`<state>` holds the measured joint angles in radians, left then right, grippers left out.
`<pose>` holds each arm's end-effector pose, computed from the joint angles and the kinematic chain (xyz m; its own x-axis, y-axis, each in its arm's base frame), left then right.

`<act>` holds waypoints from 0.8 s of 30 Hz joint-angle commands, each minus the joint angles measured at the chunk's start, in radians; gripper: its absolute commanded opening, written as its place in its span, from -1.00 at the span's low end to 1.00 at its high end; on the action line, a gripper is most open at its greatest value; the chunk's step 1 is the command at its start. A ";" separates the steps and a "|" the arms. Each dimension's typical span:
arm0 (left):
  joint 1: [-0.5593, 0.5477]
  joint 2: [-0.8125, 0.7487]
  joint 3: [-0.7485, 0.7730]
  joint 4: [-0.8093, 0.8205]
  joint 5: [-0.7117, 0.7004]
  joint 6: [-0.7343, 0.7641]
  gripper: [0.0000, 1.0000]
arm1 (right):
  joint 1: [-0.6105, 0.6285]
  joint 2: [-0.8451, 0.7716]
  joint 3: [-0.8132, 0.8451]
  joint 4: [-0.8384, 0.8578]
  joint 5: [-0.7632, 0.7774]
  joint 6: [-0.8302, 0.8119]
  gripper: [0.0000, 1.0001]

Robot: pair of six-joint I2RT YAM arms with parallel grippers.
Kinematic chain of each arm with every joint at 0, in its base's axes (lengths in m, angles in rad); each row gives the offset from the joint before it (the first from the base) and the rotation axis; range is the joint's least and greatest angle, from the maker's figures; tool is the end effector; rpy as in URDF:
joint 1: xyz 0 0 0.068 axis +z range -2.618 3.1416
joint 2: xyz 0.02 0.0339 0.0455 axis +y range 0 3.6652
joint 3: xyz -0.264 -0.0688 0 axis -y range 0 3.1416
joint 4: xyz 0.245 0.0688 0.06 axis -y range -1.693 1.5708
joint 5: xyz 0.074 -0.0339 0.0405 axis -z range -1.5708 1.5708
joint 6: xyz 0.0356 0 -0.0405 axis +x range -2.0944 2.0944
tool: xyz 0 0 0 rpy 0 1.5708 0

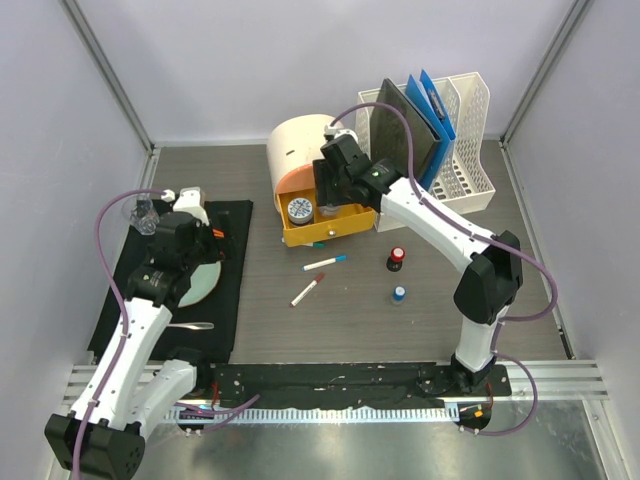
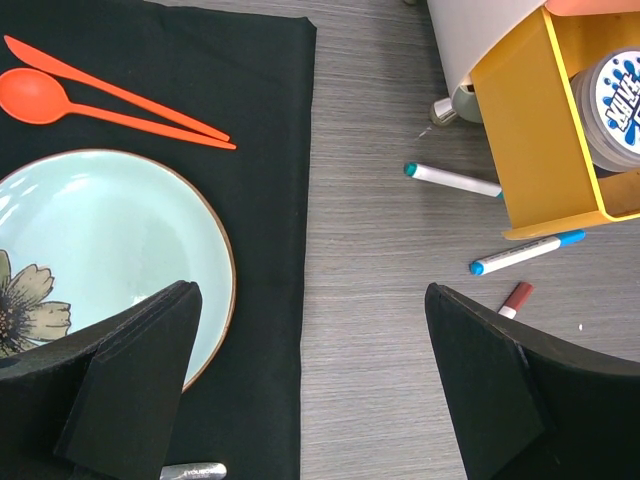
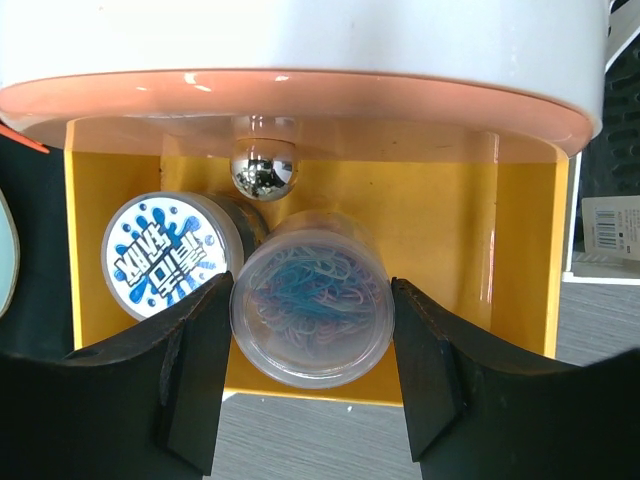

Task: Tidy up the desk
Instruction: Place the stationery in the drawer.

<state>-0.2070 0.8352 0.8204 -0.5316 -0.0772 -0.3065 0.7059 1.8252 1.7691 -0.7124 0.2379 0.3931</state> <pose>0.1789 -0.0348 0.3087 -0.5272 -0.1967 -0.8267 -0.0196 0.9754 -0.2196 0.3194 0.2612 0.3397 -0.6807 -0.0911 -0.7269 -0.2606 0.9574 0.1241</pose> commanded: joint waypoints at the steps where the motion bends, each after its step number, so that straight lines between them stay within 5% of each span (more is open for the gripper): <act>1: 0.009 0.001 0.003 0.030 0.011 0.006 0.99 | 0.010 0.009 0.053 0.044 0.034 -0.008 -0.66; 18: 0.024 0.025 0.016 0.019 0.019 0.004 1.00 | 0.020 0.054 0.052 0.062 0.051 0.012 -0.57; 24: 0.029 0.025 0.017 0.018 0.020 0.004 0.99 | 0.023 0.057 0.050 0.062 0.049 0.016 -0.40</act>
<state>-0.1875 0.8680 0.8204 -0.5354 -0.0738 -0.3065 0.7193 1.8851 1.7748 -0.7033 0.2684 0.3981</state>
